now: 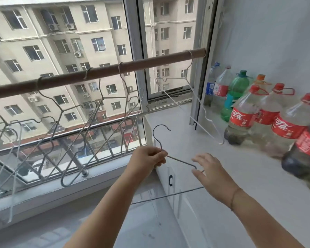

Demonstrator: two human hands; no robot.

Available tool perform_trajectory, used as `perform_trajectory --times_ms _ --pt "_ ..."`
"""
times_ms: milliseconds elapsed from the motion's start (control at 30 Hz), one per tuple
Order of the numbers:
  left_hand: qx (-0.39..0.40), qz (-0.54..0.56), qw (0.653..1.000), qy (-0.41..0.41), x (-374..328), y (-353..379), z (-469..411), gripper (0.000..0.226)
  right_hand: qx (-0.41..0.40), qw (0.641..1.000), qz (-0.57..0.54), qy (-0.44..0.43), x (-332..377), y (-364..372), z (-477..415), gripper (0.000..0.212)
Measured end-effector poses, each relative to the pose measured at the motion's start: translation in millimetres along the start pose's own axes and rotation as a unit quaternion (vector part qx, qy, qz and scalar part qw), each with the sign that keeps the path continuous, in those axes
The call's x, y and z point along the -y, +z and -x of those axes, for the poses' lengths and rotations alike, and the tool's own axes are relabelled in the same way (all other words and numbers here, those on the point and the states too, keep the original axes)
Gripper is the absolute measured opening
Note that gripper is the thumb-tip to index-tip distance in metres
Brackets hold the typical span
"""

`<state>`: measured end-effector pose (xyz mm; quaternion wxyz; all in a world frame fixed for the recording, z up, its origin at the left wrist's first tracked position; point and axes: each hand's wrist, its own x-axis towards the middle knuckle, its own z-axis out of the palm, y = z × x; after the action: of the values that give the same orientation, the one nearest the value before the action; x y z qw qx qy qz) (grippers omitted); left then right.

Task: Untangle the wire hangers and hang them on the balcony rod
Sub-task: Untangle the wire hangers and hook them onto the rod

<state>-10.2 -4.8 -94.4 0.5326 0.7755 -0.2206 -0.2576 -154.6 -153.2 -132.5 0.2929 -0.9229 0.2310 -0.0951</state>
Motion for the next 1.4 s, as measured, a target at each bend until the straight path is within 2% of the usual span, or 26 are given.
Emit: perform_trajectory --times_ms 67,133,167,233,300,400,533,700,767,833,933,1067,1233,1400 --pt "-0.015 0.081 0.995 -0.052 9 5 3 0.007 -0.069 0.998 0.013 0.007 9 15 8 0.039" --pt "-0.015 0.166 0.982 -0.09 13 13 6 0.013 -0.11 0.994 -0.016 -0.014 20 26 18 0.035" --pt "-0.009 0.21 0.972 -0.104 13 17 6 0.016 -0.102 0.993 -0.048 -0.016 24 32 21 0.032" --pt "0.003 0.293 0.948 -0.123 7 25 6 0.02 -0.034 0.988 -0.15 0.029 32 42 26 0.026" --pt "0.001 0.362 0.922 -0.137 -2 33 4 0.021 0.03 0.965 -0.248 0.076 40 46 30 0.02" --pt "-0.011 0.453 0.877 -0.157 -16 40 -2 0.015 0.045 0.955 -0.284 0.077 45 45 34 0.011" --pt "-0.028 0.528 0.833 -0.16 -36 40 -11 0.014 0.007 0.954 -0.292 0.061 42 33 40 0.018" --pt "-0.058 0.562 0.813 -0.142 -65 34 -25 0.015 -0.002 0.954 -0.299 0.03 48 16 43 0.024" --pt "-0.064 0.57 0.808 -0.137 -77 33 -30 0.015 -0.019 0.951 -0.307 0.017 55 11 42 0.02" --pt "-0.065 0.566 0.812 -0.128 -88 34 -31 0.014 -0.044 0.95 -0.31 0.004 58 6 37 0.018" --pt "-0.066 0.507 0.852 -0.115 -99 37 -31 0.027 -0.096 0.945 -0.312 -0.007 57 -6 22 0.018" --pt "-0.056 0.443 0.891 -0.082 -107 39 -29 0.021 -0.134 0.933 -0.332 -0.044 60 -28 -6 0.017" --pt "-0.061 0.436 0.896 -0.059 -124 30 -34 0.014 -0.144 0.919 -0.36 -0.073 70 -40 -29 0.016" --pt "-0.059 0.419 0.902 -0.084 -125 18 -49 0.014 -0.143 0.924 -0.348 -0.071 77 -36 -42 0.014"
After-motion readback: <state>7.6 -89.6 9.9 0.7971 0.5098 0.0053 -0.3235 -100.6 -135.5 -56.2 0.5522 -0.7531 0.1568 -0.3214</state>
